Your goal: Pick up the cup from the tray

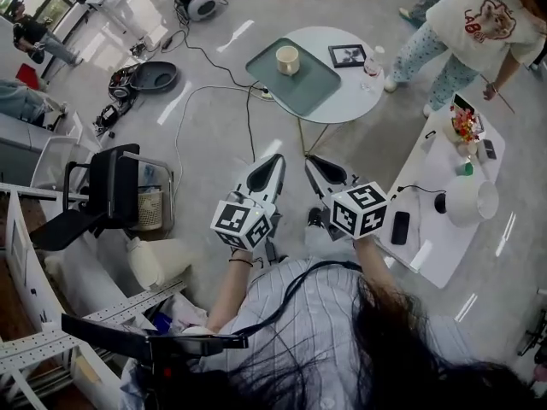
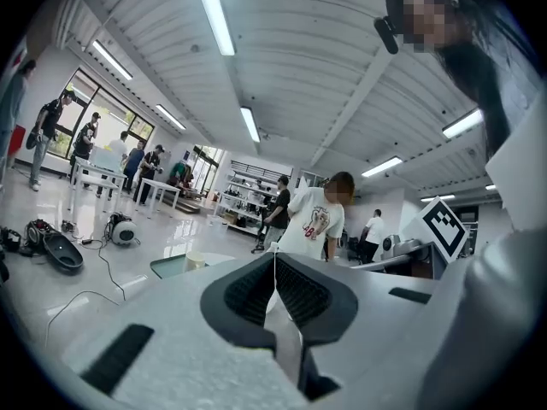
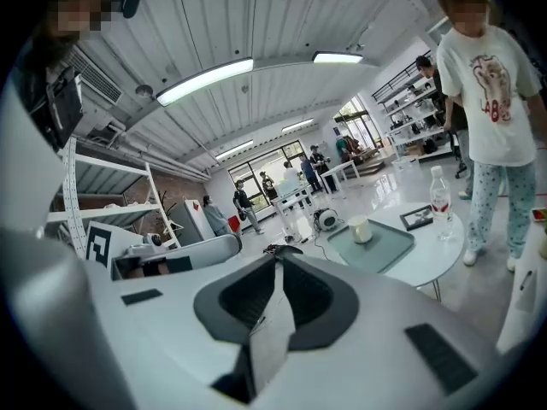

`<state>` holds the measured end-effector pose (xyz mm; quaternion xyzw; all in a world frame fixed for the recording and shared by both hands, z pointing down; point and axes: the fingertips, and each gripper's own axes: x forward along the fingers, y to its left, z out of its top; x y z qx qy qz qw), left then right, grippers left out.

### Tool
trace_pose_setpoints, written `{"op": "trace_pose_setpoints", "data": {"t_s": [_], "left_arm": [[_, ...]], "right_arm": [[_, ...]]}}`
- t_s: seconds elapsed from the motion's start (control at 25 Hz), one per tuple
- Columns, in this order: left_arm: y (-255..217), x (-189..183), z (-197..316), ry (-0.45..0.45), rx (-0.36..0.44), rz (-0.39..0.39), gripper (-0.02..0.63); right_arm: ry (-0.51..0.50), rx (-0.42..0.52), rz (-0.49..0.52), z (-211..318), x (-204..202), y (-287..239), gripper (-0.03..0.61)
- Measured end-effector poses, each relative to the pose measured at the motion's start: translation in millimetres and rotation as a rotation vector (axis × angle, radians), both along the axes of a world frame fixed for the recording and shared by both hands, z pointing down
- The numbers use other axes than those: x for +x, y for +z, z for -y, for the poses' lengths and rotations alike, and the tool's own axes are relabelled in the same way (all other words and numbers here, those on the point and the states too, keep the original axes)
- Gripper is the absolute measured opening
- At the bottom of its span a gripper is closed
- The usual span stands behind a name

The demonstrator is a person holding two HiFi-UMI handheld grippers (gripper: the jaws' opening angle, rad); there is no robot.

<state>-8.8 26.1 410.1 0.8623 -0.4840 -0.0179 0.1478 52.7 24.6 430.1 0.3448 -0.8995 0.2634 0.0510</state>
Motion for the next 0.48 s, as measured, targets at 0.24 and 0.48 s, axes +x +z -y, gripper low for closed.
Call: {"op": "trace_pose_setpoints", "data": {"t_s": [0.24,0.48], "left_arm": [[2,9,36,-0.034,0.004,0.007,0.015],[6,10,59,-0.079,-0.008,-0.003,0.014]], "right_arm": [[-0.004,-0.01,0.023,42,13,0,0.046],[-0.005,-0.035,0.049,72,24,2,0.046]]}}
